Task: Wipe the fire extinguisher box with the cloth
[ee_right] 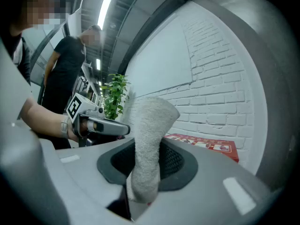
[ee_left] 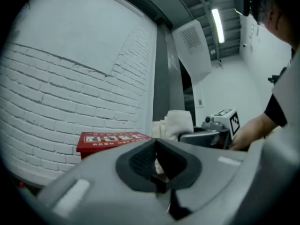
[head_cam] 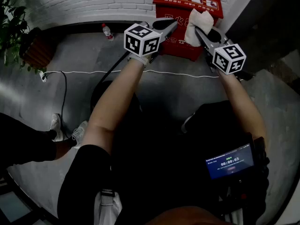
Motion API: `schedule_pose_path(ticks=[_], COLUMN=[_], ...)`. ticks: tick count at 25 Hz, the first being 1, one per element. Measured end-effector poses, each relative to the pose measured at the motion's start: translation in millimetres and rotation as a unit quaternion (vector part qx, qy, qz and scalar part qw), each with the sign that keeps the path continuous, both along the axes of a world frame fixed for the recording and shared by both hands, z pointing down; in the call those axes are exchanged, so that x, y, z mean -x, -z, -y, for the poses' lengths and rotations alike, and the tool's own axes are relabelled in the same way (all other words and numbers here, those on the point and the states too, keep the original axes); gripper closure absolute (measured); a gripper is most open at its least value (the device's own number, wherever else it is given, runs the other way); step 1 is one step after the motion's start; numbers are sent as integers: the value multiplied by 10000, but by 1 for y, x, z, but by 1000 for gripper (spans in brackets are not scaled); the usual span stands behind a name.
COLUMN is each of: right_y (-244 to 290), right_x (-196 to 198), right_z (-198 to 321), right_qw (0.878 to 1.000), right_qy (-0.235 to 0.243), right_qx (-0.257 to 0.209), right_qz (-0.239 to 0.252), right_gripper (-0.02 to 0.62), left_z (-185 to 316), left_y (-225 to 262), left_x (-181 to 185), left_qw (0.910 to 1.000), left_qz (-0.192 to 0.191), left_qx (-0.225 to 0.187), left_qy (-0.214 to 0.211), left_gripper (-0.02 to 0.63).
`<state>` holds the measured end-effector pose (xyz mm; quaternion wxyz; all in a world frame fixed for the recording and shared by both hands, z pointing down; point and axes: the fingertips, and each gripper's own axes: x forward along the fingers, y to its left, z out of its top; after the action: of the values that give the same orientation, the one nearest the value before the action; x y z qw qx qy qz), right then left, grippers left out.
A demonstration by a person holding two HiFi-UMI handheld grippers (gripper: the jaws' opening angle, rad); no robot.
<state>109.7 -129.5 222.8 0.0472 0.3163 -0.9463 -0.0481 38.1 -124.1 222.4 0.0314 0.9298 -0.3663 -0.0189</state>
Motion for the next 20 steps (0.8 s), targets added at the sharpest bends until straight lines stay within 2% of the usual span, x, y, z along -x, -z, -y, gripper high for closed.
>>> schedule_pose_path(ticks=[3, 9, 13, 17, 20], right_y=[10, 18, 22, 18, 38], right_x=[11, 15, 9, 0, -13], right_z=[-8, -15, 22, 76, 118], right_qw=[9998, 9991, 9992, 9994, 9994], right_qy=[204, 346, 334, 325, 210], right_qx=[39, -104, -121, -88, -244], right_qz=[-58, -237, -157, -71, -91], right_gripper=[492, 492, 492, 492, 492], left_z=[5, 18, 62, 110, 145], left_y=[16, 39, 30, 26, 39], left_x=[11, 22, 10, -1, -10], left_qw=[9999, 9997, 9989, 9994, 9997], left_qz=[-101, 18, 417, 300, 157], left_qx=[-102, -237, -205, -138, -142], left_qy=[37, 86, 103, 128, 121], left_gripper=[604, 604, 604, 604, 604])
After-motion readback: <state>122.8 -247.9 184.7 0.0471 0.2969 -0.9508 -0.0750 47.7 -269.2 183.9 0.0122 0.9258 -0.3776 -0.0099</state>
